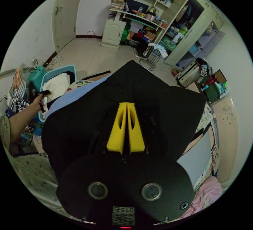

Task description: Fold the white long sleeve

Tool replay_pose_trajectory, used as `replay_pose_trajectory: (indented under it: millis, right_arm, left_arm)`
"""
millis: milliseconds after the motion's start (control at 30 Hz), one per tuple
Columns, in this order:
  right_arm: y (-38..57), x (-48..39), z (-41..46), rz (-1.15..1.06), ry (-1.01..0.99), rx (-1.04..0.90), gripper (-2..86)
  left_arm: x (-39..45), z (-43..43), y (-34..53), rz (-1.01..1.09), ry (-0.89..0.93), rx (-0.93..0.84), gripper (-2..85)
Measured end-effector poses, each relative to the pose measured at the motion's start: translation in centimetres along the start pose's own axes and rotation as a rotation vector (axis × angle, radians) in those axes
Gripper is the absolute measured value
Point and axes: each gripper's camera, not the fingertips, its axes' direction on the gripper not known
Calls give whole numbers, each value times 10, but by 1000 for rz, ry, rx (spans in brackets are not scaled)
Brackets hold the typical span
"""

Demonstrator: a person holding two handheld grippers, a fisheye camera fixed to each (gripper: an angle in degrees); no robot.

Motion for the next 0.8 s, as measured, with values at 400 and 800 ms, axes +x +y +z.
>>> replay_pose_trajectory:
  millis: [400,800]
  right_arm:
    - [-47,178,-238,285,-502,174,-10]
    - [31,351,-478,779,-673,448,-6]
  left_arm:
    - [342,-267,44,924,615,443,15]
    - [681,-275,226,1977,1392,-124,23]
